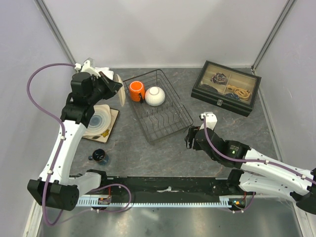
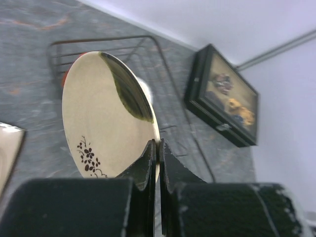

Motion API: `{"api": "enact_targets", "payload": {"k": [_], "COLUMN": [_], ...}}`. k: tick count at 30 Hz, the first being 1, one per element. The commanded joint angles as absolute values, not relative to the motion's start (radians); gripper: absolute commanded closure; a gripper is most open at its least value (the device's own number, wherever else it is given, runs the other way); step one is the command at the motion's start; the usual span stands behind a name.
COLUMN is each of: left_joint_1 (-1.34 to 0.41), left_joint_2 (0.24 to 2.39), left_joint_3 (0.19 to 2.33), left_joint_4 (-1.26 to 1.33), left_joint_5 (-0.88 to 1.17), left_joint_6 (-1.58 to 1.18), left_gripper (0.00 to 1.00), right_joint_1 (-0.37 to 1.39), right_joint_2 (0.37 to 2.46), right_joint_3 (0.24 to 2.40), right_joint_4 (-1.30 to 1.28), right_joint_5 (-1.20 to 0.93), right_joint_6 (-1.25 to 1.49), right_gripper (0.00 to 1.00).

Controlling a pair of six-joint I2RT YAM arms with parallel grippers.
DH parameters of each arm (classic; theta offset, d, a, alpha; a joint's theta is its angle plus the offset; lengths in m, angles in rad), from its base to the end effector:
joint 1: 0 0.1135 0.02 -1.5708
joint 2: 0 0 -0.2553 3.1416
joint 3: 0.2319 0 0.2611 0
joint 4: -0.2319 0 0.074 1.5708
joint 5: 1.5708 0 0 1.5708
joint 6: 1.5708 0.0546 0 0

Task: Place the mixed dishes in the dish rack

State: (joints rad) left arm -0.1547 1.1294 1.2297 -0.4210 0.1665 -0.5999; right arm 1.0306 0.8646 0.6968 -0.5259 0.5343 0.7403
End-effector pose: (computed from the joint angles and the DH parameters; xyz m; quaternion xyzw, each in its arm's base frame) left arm 0.2744 -0.0519 0.3892 -0.1309 0.7989 -0.2775 0.5173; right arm 0.1308 0.1640 0.2471 -0.0154 0.8803 0.1658 0.4443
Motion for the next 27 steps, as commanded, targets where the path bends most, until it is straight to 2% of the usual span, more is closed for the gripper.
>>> {"api": "enact_targets", "payload": {"k": [1, 7, 15, 27], "left_joint_1": [-0.16, -0.173, -0.256, -0.44], "left_joint_2": [1.085, 1.025, 0.953, 0.957], "left_joint_3": [1.209, 1.106, 0.963, 0.914], "left_joint_4": [-0.287, -0.19, -0.143, -0.098], "left_joint_5": [0.33, 0.377, 0.264, 0.014], "left_joint_6": [-0.733, -0.853, -0.92, -0.95], "left_gripper": [0.98, 0.98, 0.99, 0.98], "right_joint_1": [1.032, 1.034, 1.031, 1.031], "right_joint_2": [0.841, 0.79, 0.782, 0.782], "right_joint_3": [0.753, 0.772, 0.773, 0.755], "right_joint_4": [-0.554, -0.592, -0.609, -0.615], "right_joint_5": [0.595, 0.666, 0.669, 0.646], "right_joint_6": [0.747, 0.756, 0.77, 0.796], "right_gripper": [0.29, 0.29, 0.29, 0.29]}}
